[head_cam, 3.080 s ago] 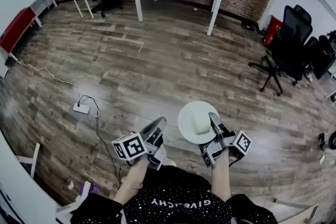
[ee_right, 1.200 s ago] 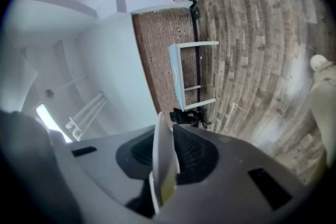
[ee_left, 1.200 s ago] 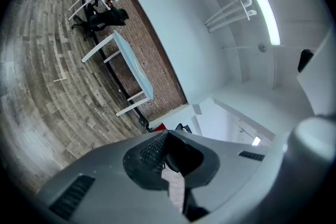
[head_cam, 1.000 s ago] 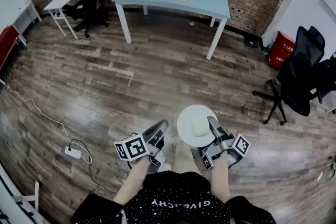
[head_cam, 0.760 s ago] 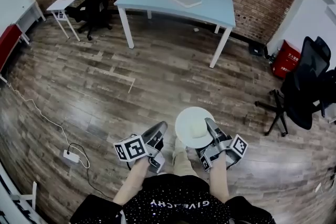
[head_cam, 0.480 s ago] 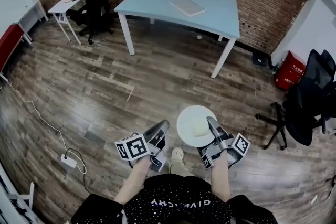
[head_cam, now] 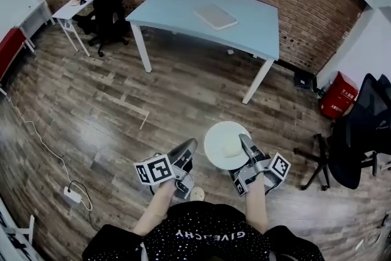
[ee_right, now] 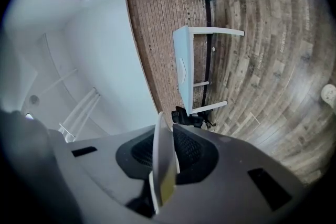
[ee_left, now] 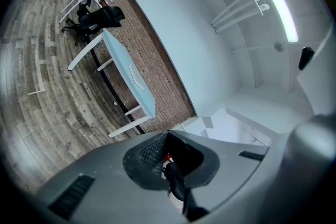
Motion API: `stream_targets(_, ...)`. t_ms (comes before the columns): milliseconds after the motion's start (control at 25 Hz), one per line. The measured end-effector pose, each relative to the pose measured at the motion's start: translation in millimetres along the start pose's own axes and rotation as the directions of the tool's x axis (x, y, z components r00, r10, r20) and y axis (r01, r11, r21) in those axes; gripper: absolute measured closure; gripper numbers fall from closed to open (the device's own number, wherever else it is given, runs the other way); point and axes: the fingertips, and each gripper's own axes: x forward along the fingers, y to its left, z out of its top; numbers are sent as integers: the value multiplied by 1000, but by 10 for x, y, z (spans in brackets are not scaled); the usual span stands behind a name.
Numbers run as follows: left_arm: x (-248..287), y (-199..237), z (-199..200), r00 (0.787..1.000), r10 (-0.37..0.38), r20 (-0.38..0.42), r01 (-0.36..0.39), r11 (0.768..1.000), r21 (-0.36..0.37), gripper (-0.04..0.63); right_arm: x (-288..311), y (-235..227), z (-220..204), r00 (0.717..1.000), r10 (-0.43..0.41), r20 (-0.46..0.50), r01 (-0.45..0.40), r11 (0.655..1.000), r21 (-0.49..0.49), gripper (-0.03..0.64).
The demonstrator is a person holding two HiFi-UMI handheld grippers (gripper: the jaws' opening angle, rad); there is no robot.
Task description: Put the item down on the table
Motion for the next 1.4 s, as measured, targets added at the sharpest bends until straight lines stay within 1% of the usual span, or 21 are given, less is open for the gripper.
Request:
stream_targets(120,207,28,27,1000,-2,5,2,1000,3,586,105,-4,183,1000,1,-7,-1,1000,-3,565)
stream_targets(280,341,125,-25,1000,26,3,-26,999,-18,586,183,-64,325,1000,-11,-13,11,1000,8,565)
stream_targets(480,454,299,-48,998,59,-11,-60,997,-50,586,258,-250,411,998,-54,-11,54,998,41,565)
stream_targets(600,595,370,-2,998,66,-20,-67,996,-60,586,336,-300,538,998,-69,0,69,996,51,565)
stream_targets(800,946,496,173,998,62,-32,-64,996,-65,586,619,-272,847,998,-61,19,60,997,50,565)
stream_targets(1000,1454,635,562,998,48,-36,-50,997,-61,586,1093,-223,1213,998,-55,34,53,997,52,565)
stream_targets(1240,2200,763,1276,998,22,-51,-25,999,-43,586,1876,21,1674,998,-33,54,30,998,49,565)
stream_targets(1400,2720,815,1779,998,-7,-62,6,1000,-12,586,2416,248,2017,997,7,74,-8,1000,22,565)
